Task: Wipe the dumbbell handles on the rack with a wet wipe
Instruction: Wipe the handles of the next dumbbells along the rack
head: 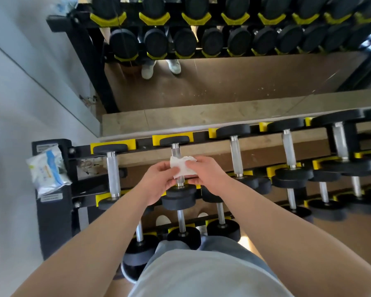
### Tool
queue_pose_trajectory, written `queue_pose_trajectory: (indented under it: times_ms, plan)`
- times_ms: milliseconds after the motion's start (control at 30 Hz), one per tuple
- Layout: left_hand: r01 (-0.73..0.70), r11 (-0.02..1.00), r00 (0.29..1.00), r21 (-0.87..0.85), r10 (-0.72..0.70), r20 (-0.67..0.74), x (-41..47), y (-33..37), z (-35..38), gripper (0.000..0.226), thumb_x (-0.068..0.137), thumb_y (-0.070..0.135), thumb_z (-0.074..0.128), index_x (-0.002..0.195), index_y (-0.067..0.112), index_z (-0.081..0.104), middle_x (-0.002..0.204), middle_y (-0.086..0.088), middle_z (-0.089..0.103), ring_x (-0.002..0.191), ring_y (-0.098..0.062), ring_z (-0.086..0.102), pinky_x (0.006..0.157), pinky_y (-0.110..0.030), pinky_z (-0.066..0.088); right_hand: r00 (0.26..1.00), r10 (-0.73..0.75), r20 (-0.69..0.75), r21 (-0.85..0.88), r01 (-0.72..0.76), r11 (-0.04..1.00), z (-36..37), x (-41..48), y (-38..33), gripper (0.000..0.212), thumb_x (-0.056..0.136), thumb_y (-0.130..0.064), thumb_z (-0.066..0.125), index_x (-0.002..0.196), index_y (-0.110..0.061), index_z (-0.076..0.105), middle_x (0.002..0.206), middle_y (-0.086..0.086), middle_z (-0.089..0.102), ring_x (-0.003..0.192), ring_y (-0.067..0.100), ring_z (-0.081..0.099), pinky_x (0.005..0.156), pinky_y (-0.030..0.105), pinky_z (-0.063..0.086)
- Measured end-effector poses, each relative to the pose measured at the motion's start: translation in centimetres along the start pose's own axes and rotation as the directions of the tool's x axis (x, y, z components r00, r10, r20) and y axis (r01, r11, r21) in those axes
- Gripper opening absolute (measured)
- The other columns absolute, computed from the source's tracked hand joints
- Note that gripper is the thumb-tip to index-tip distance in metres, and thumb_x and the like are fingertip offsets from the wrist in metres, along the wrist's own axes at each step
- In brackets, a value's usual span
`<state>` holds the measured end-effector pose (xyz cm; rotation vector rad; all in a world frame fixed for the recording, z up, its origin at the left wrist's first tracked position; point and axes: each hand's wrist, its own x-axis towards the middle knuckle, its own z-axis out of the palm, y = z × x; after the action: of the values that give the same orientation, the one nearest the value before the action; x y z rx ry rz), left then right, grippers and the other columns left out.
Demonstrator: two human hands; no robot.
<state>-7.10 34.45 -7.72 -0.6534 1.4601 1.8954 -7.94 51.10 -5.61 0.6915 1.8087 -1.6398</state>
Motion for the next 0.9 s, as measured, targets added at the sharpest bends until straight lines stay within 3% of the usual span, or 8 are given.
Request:
queue_pose_trajectory:
  times_ms: [100, 267, 400, 467, 533, 633, 767, 900]
  plan:
    - [-0.009, 0.999, 1.0, 0.041, 0.009, 0.0, 0.7, 0.1, -0.5, 0.009, 0.098, 0.003, 0.064, 0.107, 0.004, 0.065, 0.085, -0.008, 0.069, 0.06, -0.008, 0.064, 0.057, -0.016, 0.054, 0.995, 0.101, 0.001, 0.207, -0.099, 0.973, 0.9, 0.9, 0.2, 0.019, 0.106, -0.014, 0.053, 0.123, -0.01, 0.061, 0.116, 0.018, 0.07, 0.09, 0.027, 0.072, 0.071, 0.033, 0.061]
    - [-0.008, 0.981, 1.0, 0.192, 0.01, -0.01, 1.8, -0.2, -0.7, 0.011, 0.098, 0.018, 0.068, 0.105, 0.01, 0.066, 0.079, -0.003, 0.072, 0.064, -0.01, 0.065, 0.061, -0.021, 0.054, 0.996, 0.053, 0.066, 0.051, -0.056, 0.997, 1.3, 2.0, 0.5, 0.027, 0.096, -0.016, 0.071, 0.123, -0.013, 0.066, 0.115, 0.014, 0.072, 0.098, 0.027, 0.075, 0.079, 0.037, 0.063]
    - [-0.033, 0.907, 0.984, 0.42, 0.103, -0.145, 3.1, -1.0, -1.6, 0.01, 0.098, 0.026, 0.067, 0.098, 0.017, 0.069, 0.083, -0.002, 0.073, 0.072, -0.014, 0.066, 0.071, -0.033, 0.059, 0.984, 0.121, -0.131, 0.156, -0.1, 0.983, 0.9, 3.4, -0.1, 0.029, 0.101, -0.015, 0.065, 0.128, -0.011, 0.06, 0.112, 0.01, 0.067, 0.097, 0.026, 0.07, 0.082, 0.041, 0.064]
    - [-0.015, 0.843, 0.972, 0.538, 0.138, -0.188, 3.4, -1.6, -2.0, 0.007, 0.099, 0.028, 0.063, 0.097, 0.023, 0.069, 0.088, -0.002, 0.073, 0.079, -0.019, 0.068, 0.08, -0.04, 0.059, 0.932, -0.012, -0.362, -0.147, -0.045, 0.988, 0.0, 4.4, 0.1, 0.029, 0.102, -0.015, 0.059, 0.131, -0.013, 0.062, 0.109, 0.007, 0.067, 0.098, 0.026, 0.069, 0.086, 0.044, 0.062]
    - [0.028, 0.85, 0.973, 0.525, 0.098, -0.211, 3.3, -1.9, -2.1, 0.008, 0.1, 0.027, 0.061, 0.103, 0.024, 0.067, 0.096, 0.0, 0.072, 0.082, -0.018, 0.07, 0.082, -0.041, 0.06, 0.887, -0.138, -0.441, -0.394, -0.053, 0.917, -0.8, 4.9, 0.5, 0.028, 0.103, -0.015, 0.055, 0.129, -0.015, 0.066, 0.115, 0.009, 0.071, 0.1, 0.025, 0.067, 0.088, 0.041, 0.06]
    - [0.076, 0.869, 0.978, 0.49, 0.03, -0.206, 3.5, -2.1, -1.9, 0.017, 0.101, 0.024, 0.06, 0.117, 0.02, 0.064, 0.101, 0.002, 0.071, 0.09, -0.021, 0.072, 0.087, -0.042, 0.06, 0.949, -0.124, -0.29, -0.554, -0.06, 0.83, -0.3, 5.3, 1.1, 0.029, 0.103, -0.019, 0.053, 0.127, -0.014, 0.069, 0.113, 0.009, 0.072, 0.095, 0.025, 0.068, 0.084, 0.039, 0.06]
    - [0.07, 0.794, 0.986, 0.604, 0.036, -0.162, 4.0, -2.3, -1.5, 0.02, 0.097, 0.029, 0.063, 0.117, 0.026, 0.062, 0.096, 0.002, 0.075, 0.095, -0.022, 0.072, 0.092, -0.043, 0.058, 0.998, -0.067, 0.0, -0.84, 0.036, 0.541, 1.3, 5.0, 1.4, 0.032, 0.106, -0.022, 0.046, 0.106, -0.008, 0.074, 0.101, 0.013, 0.073, 0.091, 0.03, 0.07, 0.085, 0.041, 0.058]
    - [0.098, 0.817, 0.983, 0.569, 0.009, -0.182, 4.6, -2.2, -1.3, 0.019, 0.098, 0.022, 0.061, 0.118, 0.023, 0.061, 0.103, -0.007, 0.076, 0.098, -0.029, 0.072, 0.087, -0.042, 0.059, 0.999, 0.028, 0.026, -0.84, 0.006, 0.543, 0.8, 5.8, 1.4, 0.026, 0.103, -0.019, 0.051, 0.1, -0.005, 0.073, 0.098, 0.012, 0.071, 0.091, 0.029, 0.069, 0.078, 0.037, 0.056]
